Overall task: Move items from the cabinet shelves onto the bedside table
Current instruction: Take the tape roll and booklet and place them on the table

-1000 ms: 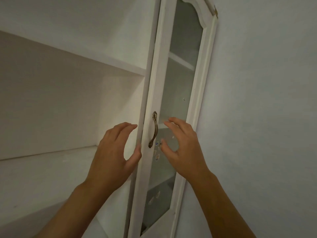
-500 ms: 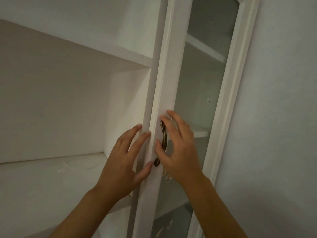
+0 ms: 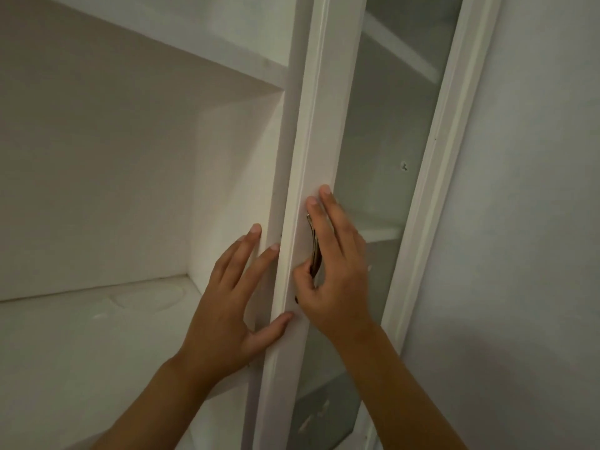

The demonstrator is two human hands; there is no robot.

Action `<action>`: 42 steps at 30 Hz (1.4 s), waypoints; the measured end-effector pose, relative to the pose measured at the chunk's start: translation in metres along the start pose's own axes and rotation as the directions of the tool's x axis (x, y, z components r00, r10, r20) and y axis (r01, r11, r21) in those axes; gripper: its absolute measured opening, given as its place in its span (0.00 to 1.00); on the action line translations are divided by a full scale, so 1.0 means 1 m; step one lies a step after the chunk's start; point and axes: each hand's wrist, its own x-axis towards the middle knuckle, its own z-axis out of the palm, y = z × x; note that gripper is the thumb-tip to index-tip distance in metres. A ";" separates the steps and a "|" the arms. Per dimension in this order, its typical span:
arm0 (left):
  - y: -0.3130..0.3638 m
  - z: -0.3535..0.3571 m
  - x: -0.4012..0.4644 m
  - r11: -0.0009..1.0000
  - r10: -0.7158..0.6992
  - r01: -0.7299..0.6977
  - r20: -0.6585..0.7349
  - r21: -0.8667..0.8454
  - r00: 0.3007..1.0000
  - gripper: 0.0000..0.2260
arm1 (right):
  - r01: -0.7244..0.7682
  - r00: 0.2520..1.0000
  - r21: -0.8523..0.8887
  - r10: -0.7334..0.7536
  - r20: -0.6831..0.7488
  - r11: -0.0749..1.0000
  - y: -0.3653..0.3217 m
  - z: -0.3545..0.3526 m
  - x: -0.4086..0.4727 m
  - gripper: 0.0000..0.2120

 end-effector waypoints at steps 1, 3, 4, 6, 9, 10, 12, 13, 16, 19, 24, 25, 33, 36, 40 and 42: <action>0.000 0.000 0.000 1.000 0.003 -0.003 0.003 -0.007 1.000 0.37 | -0.010 1.000 -0.006 0.010 0.004 1.000 -0.002 -0.001 0.000 0.37; 0.001 0.001 -0.001 1.000 0.000 0.000 0.008 -0.022 1.000 0.35 | -0.031 0.999 -0.019 0.031 0.023 0.999 -0.007 -0.003 0.000 0.37; 0.001 0.001 -0.002 0.999 -0.007 0.007 0.010 -0.031 1.000 0.35 | -0.039 0.999 -0.030 0.040 0.033 0.999 -0.010 -0.004 0.000 0.36; 0.001 0.001 -0.004 0.998 -0.017 0.018 0.014 -0.056 1.000 0.33 | -0.059 0.997 -0.058 0.062 0.048 0.997 -0.014 -0.006 -0.001 0.36; 0.001 0.001 -0.006 0.994 -0.027 0.028 0.016 -0.103 1.000 0.33 | -0.103 0.993 -0.088 0.108 0.055 0.991 -0.021 -0.005 -0.004 0.34; 0.001 0.001 -0.006 0.993 -0.033 0.035 0.018 -0.115 0.999 0.32 | -0.115 0.991 -0.099 0.121 0.052 0.988 -0.023 -0.005 -0.005 0.33; 0.002 0.002 -0.007 0.990 -0.044 0.046 0.019 -0.132 0.999 0.32 | -0.134 0.989 -0.124 0.140 0.044 0.983 -0.027 -0.005 -0.006 0.33; 0.002 0.003 -0.008 0.989 -0.049 0.051 0.019 -0.137 0.999 0.33 | -0.140 0.988 -0.135 0.148 0.047 0.981 -0.029 -0.005 -0.005 0.33; 0.001 0.004 -0.008 0.988 -0.059 0.061 0.018 -0.142 0.998 0.32 | -0.152 0.985 -0.158 0.163 0.058 0.976 -0.032 -0.005 -0.004 0.32; -0.001 0.005 -0.009 0.988 -0.054 0.055 0.014 -0.146 0.998 0.33 | -0.154 0.984 -0.168 0.166 0.061 0.974 -0.032 -0.005 -0.003 0.31; 0.001 0.005 -0.008 0.992 -0.026 0.025 -0.011 -0.125 1.000 0.33 | -0.139 0.987 -0.172 0.150 0.057 0.975 -0.033 -0.008 -0.001 0.33; 0.001 0.005 -0.008 0.993 -0.022 0.020 -0.013 -0.114 1.000 0.33 | -0.136 0.987 -0.174 0.148 0.058 0.975 -0.034 -0.008 -0.001 0.34; 0.002 0.006 -0.009 0.999 -0.015 0.014 -0.024 -0.040 1.000 0.35 | -0.134 0.985 -0.153 0.149 0.091 0.979 -0.037 -0.013 0.000 0.37; 0.000 0.006 -0.009 1.000 -0.011 0.010 -0.018 -0.020 1.000 0.35 | -0.133 0.984 -0.149 0.148 0.096 0.980 -0.036 -0.012 -0.001 0.37; 0.000 0.006 -0.009 1.000 -0.004 0.004 -0.019 -0.017 1.000 0.35 | -0.115 0.988 -0.146 0.129 0.089 0.983 -0.033 -0.011 -0.002 0.36; -0.001 0.007 -0.009 1.000 0.002 -0.003 -0.026 -0.022 1.000 0.35 | -0.109 0.988 -0.147 0.123 0.089 0.983 -0.030 -0.009 -0.002 0.36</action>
